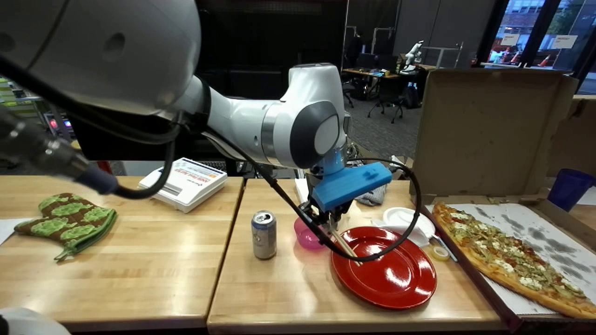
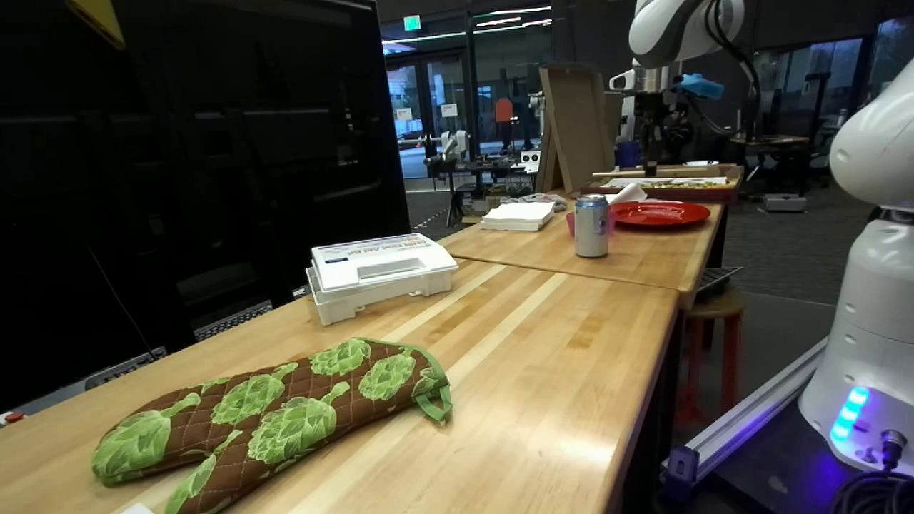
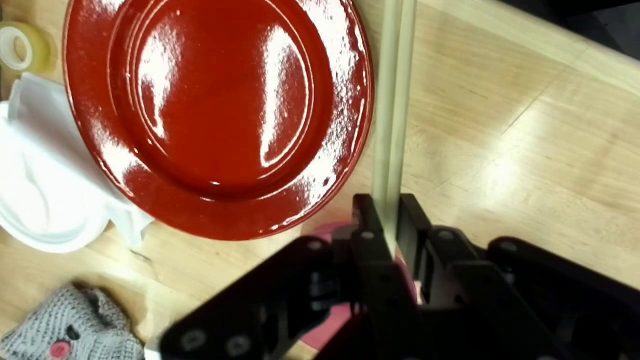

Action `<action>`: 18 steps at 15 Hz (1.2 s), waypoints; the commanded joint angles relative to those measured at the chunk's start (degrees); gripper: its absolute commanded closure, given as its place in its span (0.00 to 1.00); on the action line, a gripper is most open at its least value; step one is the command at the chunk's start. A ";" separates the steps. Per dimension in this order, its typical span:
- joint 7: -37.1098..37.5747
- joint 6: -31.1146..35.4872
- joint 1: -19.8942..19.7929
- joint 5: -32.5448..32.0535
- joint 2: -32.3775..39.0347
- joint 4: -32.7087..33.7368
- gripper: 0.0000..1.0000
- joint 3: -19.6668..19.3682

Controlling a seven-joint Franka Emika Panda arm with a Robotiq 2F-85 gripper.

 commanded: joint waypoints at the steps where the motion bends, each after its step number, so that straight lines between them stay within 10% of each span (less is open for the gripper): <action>1: 1.34 -0.83 2.44 0.05 -0.92 0.44 0.96 0.84; 18: 4.69 -1.60 8.22 5.63 9.84 10.27 0.96 3.34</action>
